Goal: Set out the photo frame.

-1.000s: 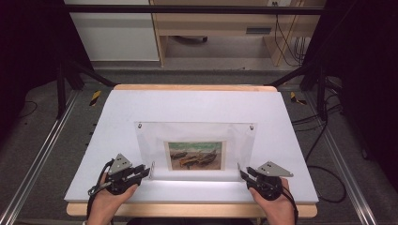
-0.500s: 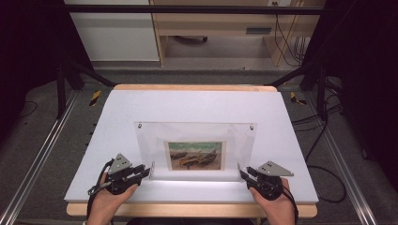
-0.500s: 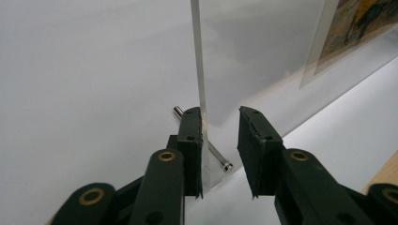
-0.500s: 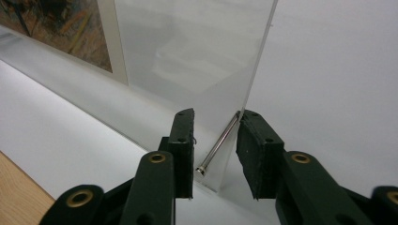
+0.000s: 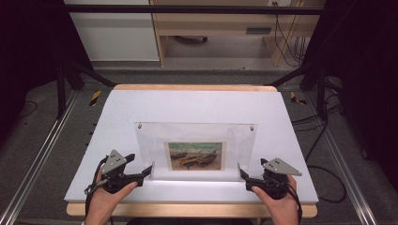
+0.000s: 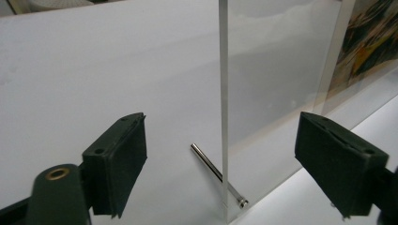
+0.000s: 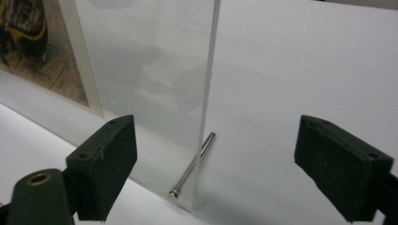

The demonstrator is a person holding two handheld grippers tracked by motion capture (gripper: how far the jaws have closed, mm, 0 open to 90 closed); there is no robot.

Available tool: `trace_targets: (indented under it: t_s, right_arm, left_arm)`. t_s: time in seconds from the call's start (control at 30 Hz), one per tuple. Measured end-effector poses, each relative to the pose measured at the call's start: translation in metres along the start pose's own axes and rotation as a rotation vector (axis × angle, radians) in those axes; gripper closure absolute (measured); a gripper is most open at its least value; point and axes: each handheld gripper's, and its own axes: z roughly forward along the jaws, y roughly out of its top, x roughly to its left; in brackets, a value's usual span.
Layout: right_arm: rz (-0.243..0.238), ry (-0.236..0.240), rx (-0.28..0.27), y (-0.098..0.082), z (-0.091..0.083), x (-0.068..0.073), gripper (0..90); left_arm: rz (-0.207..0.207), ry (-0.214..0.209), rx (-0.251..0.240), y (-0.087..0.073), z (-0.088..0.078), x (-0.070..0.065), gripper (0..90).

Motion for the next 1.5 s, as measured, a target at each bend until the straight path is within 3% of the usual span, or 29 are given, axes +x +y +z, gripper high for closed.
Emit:
trace_targets:
  t_s: [0.1,0.47,0.77,1.2,1.5]
  right_arm:
    - [0.005,-0.022,-0.024,-0.001,-0.008,-0.005,10.1]
    - [0.036,-0.053,-0.045,-0.006,-0.022,-0.017,8.6]
    - [0.060,-0.099,-0.050,-0.010,-0.028,-0.028,8.8]
    - [0.075,-0.154,-0.037,-0.011,-0.027,-0.039,9.1]
    - [0.063,-0.181,-0.004,-0.011,-0.013,-0.049,9.3]
  left_arm:
    - [-0.014,0.009,-0.024,0.000,-0.004,0.005,9.6]
    - [-0.025,0.033,-0.040,-0.001,-0.011,0.018,8.1]
    - [-0.037,0.092,-0.043,-0.003,-0.018,0.034,8.2]
    - [-0.027,0.154,-0.018,-0.004,-0.019,0.049,8.2]
    - [-0.014,0.185,0.018,-0.005,-0.009,0.058,8.2]
